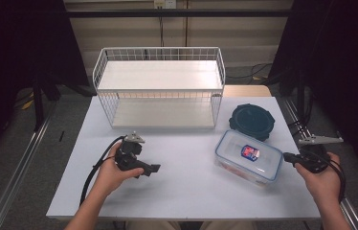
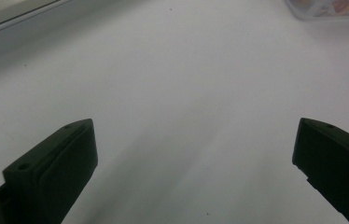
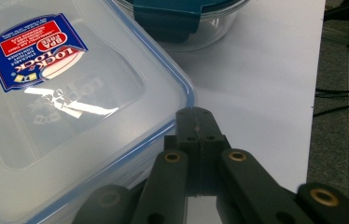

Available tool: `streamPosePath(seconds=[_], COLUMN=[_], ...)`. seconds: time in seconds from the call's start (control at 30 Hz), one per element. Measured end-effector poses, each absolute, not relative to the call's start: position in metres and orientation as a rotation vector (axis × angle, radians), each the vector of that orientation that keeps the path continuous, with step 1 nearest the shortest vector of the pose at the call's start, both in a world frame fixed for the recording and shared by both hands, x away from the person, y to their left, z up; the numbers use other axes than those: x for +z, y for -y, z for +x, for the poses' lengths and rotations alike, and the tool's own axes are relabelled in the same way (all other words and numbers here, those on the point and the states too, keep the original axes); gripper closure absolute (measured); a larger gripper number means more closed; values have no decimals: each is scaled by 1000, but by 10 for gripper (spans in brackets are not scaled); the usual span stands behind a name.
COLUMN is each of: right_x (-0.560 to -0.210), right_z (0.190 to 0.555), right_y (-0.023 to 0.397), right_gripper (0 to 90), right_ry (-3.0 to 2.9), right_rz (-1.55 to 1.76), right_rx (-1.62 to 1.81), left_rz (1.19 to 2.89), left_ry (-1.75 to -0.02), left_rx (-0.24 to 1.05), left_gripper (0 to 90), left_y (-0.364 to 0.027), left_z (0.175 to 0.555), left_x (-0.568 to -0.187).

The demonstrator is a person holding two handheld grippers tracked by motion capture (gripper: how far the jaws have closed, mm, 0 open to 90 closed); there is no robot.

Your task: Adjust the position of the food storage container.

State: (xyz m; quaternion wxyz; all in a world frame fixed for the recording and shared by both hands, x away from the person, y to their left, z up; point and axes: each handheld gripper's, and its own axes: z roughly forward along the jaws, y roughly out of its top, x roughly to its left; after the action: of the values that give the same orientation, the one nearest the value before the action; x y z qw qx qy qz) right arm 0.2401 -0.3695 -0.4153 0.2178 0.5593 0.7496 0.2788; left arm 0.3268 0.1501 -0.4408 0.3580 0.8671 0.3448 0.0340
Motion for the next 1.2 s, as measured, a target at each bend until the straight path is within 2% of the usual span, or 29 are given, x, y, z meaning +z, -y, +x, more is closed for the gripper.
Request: streamPosePath(seconds=[0.73,1.2], right_x=[-418,-425], right_z=[253,261], right_y=[348,351], right_gripper=[900,900], right_ry=[-2090,-2069], right_rz=[1506,1533], right_rx=[790,834], left_rz=[2258,2268], left_ry=[-874,-877], left_rx=[71,81], left_gripper=[0,0], left_y=[-148,-149], left_z=[327,324], left_x=[-439,-438])
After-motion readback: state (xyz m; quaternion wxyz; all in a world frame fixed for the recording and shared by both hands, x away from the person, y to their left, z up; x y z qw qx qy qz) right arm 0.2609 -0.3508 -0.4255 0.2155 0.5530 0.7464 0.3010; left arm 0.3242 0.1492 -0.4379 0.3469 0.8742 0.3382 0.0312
